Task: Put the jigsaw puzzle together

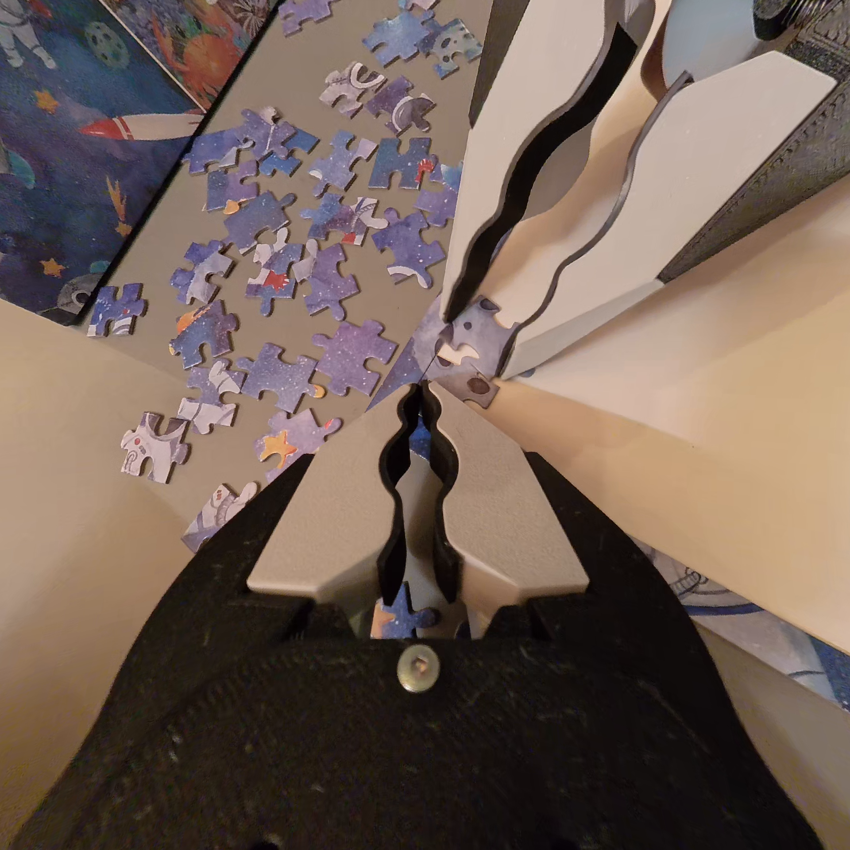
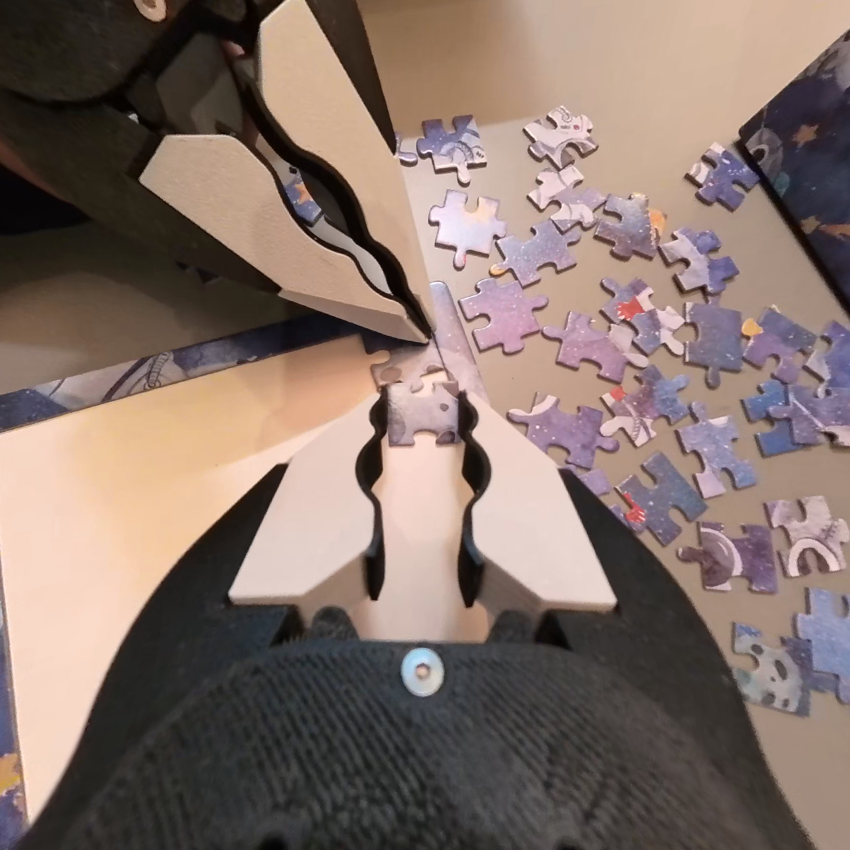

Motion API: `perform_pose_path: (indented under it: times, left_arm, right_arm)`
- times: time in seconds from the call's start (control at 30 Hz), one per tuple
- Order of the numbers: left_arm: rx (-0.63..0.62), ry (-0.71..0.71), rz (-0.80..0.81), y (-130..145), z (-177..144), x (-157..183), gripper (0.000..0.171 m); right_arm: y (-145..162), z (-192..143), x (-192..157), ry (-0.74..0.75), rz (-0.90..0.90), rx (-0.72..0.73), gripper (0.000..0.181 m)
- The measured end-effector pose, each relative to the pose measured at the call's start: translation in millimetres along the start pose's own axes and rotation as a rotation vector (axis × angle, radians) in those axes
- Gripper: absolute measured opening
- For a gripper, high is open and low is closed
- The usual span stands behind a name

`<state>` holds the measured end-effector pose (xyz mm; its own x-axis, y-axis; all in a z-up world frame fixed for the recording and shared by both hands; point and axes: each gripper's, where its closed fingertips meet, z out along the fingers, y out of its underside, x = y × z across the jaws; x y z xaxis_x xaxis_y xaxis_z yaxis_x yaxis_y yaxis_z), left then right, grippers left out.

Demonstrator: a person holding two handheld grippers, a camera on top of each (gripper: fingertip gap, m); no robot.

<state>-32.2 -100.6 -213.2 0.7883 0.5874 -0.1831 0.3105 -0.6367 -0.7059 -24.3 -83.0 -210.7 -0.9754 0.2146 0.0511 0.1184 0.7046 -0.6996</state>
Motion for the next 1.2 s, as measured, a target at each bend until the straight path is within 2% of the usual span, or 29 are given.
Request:
perform_pose_path:
  times: [0.3,0.7,1.2]
  left_arm:
    - [0.0,-0.002,0.001,-0.1,0.2,0.0,0.001]
    - [0.0,-0.001,0.0,0.0,0.2,-0.1,0.001]
    - [-0.001,-0.001,-0.001,0.0,0.1,-0.2,0.001]
  right_arm:
    - [-4.0,0.3,-5.2,-0.067,-0.229,0.007,0.028]
    - [-1.3,0.1,-4.1,-0.189,-0.239,-0.013,0.029]
    - [-2.3,-2.1,-5.3,-0.181,-0.228,0.001,0.036]
